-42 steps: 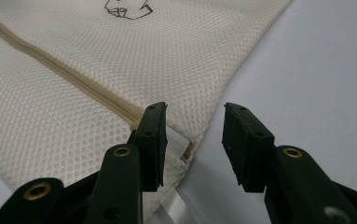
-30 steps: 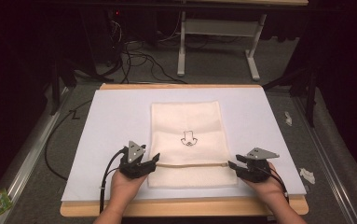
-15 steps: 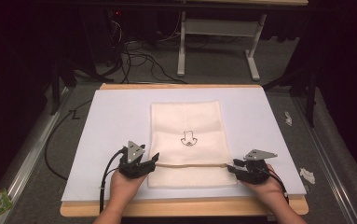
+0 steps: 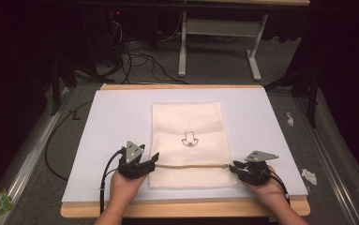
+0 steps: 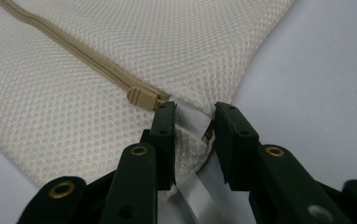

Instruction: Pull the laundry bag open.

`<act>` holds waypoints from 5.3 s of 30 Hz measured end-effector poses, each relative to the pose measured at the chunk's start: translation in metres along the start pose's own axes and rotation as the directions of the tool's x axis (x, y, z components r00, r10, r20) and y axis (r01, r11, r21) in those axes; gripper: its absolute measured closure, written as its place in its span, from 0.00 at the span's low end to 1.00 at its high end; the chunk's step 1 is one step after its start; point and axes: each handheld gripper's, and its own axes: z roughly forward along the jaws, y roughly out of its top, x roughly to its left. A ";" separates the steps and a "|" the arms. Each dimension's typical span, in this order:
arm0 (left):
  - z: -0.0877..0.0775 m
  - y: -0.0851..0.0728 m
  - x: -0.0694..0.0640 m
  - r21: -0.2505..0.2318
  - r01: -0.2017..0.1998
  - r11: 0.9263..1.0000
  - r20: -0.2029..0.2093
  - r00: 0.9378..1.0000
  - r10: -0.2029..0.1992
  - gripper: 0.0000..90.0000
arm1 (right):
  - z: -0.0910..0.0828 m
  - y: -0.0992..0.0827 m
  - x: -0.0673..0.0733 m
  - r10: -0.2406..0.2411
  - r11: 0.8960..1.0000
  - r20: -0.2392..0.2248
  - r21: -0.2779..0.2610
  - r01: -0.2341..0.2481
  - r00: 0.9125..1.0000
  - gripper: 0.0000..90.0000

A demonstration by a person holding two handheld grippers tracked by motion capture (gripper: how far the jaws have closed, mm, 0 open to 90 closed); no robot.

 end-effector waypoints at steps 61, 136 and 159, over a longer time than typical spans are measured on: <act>0.103 0.027 -0.175 0.061 -0.114 0.992 0.329 0.940 0.088 0.80 | -0.017 0.017 0.006 -0.050 0.995 -0.035 -0.087 0.047 0.998 0.95; 0.070 0.008 -0.126 0.071 -0.033 0.997 0.308 0.951 0.010 0.97 | -0.021 0.020 0.007 -0.042 0.992 -0.047 -0.118 0.037 0.998 0.95; 0.026 -0.002 -0.053 0.181 -0.048 0.982 0.162 0.987 0.018 0.97 | -0.028 0.018 -0.001 -0.022 0.994 -0.001 -0.107 0.022 1.000 0.96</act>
